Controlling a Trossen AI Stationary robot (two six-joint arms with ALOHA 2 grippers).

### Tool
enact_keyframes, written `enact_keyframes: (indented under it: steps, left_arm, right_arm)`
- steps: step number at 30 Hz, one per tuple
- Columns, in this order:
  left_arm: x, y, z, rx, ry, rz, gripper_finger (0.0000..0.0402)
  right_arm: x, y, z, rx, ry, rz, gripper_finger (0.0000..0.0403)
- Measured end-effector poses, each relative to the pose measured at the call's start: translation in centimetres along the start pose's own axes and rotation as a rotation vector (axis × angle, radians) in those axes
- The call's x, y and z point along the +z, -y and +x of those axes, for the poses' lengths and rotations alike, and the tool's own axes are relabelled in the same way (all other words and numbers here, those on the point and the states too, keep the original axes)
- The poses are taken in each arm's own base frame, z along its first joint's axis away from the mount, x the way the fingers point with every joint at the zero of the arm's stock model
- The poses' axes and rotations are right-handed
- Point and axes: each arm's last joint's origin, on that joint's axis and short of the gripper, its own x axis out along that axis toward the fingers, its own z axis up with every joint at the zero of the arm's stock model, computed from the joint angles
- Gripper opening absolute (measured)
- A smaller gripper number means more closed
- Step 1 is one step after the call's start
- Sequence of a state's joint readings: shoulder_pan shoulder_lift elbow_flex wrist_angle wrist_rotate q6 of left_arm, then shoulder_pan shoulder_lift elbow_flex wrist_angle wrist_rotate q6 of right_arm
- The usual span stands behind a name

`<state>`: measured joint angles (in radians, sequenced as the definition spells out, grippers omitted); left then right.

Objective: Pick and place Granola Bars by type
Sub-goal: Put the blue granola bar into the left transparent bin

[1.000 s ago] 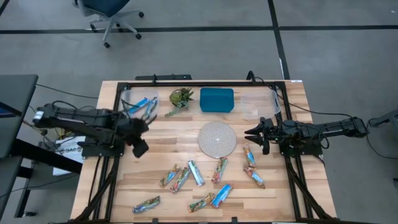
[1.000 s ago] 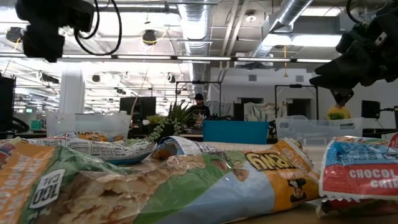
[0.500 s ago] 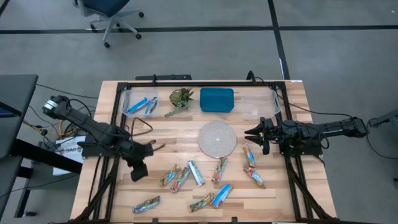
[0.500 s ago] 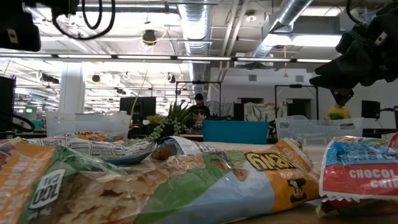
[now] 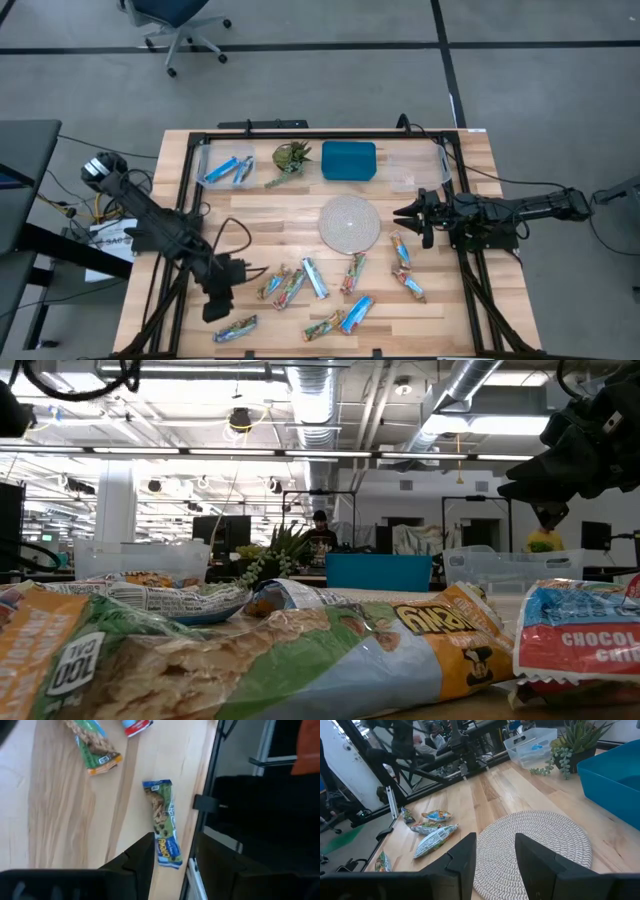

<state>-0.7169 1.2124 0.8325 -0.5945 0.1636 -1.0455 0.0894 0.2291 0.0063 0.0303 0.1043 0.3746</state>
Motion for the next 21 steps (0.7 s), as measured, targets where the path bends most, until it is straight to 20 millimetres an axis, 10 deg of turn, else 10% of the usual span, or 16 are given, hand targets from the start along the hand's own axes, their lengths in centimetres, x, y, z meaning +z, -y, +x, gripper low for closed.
enact_keyframes:
  steps: [21]
  left_arm:
    - [-3.0, 3.4, 6.8, 0.212, -0.002, -0.065, 0.013]
  right_arm:
    - [0.0, 0.0, 0.0, 0.0, 0.0, 0.0, 0.0127]
